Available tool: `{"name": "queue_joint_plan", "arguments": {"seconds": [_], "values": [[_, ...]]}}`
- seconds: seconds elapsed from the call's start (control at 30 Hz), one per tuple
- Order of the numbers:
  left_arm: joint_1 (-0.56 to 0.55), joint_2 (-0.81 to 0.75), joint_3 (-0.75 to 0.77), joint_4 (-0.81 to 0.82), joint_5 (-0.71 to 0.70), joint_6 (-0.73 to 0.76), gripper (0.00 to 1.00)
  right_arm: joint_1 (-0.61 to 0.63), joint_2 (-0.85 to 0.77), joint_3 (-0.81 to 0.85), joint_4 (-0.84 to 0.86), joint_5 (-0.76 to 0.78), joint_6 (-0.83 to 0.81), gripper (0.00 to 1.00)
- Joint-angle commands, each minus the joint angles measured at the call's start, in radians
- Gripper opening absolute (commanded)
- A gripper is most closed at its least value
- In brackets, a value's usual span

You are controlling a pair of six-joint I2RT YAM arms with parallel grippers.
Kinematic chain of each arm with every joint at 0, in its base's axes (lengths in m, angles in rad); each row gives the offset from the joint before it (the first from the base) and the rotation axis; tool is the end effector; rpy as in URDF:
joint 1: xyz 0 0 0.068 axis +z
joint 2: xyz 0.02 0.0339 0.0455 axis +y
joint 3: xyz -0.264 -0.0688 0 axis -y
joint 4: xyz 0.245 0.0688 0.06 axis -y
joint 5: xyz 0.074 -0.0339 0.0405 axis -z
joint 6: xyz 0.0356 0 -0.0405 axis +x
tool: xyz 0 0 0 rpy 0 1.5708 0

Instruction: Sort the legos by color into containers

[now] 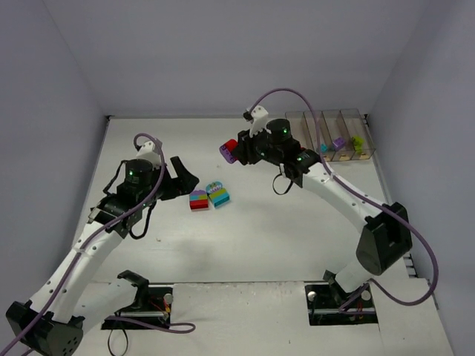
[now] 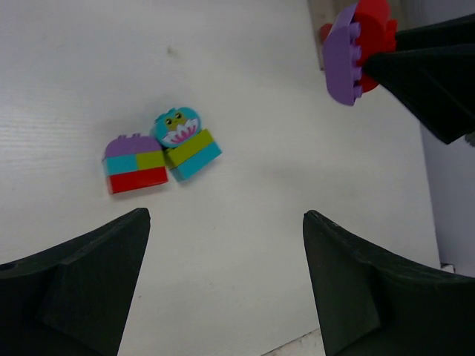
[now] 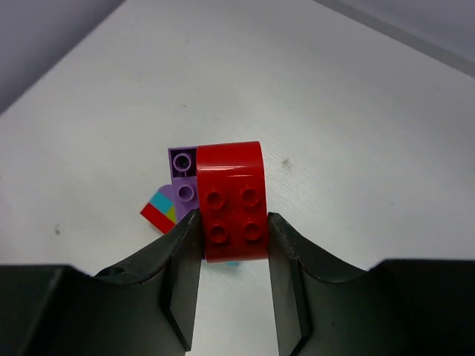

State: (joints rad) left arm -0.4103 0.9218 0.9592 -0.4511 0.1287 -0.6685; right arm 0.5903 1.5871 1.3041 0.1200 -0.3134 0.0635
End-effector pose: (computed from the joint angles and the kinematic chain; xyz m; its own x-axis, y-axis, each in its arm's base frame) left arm 0.1844 -0.0852 0.3490 -0.6013 -0.4088 -0.6866 0.1665 0.7763 -0.6080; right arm 0.3119 0.2222 0.3492 -0.1842 -0.0507 -0.9816 -0.7721 0.6255 0.1125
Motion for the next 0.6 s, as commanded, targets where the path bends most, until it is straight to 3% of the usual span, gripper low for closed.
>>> {"name": "queue_joint_plan", "arguments": {"seconds": [0.0,0.23,0.37,0.57], "values": [[-0.044,0.017,0.042,0.268,-0.003,-0.071,0.76,0.008,-0.087,-0.058,0.125,-0.041,0.128,0.00],[-0.131,0.080,0.053,0.488,-0.064,-0.083,0.75,0.017,-0.167,-0.098,0.147,-0.056,0.188,0.00],[-0.165,0.153,0.101,0.494,-0.100,-0.089,0.70,0.019,-0.202,-0.111,0.159,-0.062,0.208,0.00],[-0.199,0.233,0.131,0.542,-0.110,-0.114,0.69,0.019,-0.230,-0.127,0.165,-0.070,0.220,0.00]]}}
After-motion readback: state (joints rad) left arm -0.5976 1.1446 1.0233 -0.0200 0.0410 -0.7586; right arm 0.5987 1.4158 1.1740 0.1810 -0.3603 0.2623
